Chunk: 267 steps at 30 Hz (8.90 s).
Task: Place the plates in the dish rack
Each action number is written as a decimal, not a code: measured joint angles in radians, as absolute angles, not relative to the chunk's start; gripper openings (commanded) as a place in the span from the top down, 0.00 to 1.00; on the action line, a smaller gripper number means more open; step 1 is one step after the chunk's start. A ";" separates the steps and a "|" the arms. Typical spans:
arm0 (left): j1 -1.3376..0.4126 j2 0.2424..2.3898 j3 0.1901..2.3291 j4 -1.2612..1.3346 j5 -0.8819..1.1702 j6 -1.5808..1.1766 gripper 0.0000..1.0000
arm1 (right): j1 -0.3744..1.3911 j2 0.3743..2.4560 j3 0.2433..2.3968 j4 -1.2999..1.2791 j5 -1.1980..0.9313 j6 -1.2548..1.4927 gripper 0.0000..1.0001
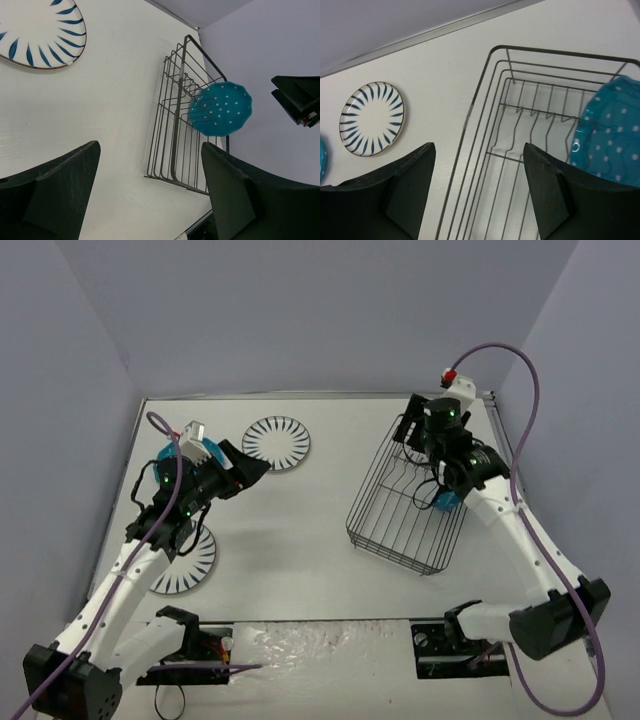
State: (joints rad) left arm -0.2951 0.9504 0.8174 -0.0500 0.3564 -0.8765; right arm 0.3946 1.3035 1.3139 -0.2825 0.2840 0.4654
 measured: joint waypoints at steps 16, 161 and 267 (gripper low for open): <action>-0.141 1.407 1.136 -0.086 0.263 -0.922 0.21 | 0.455 1.727 1.628 -0.169 0.091 0.476 0.32; -0.097 2.226 1.683 -0.263 0.295 -0.850 1.00 | 0.470 1.843 1.660 -0.152 -0.042 0.471 0.33; -0.012 2.081 1.390 0.098 0.599 -1.178 1.00 | 0.651 2.296 1.500 0.498 0.056 1.469 0.30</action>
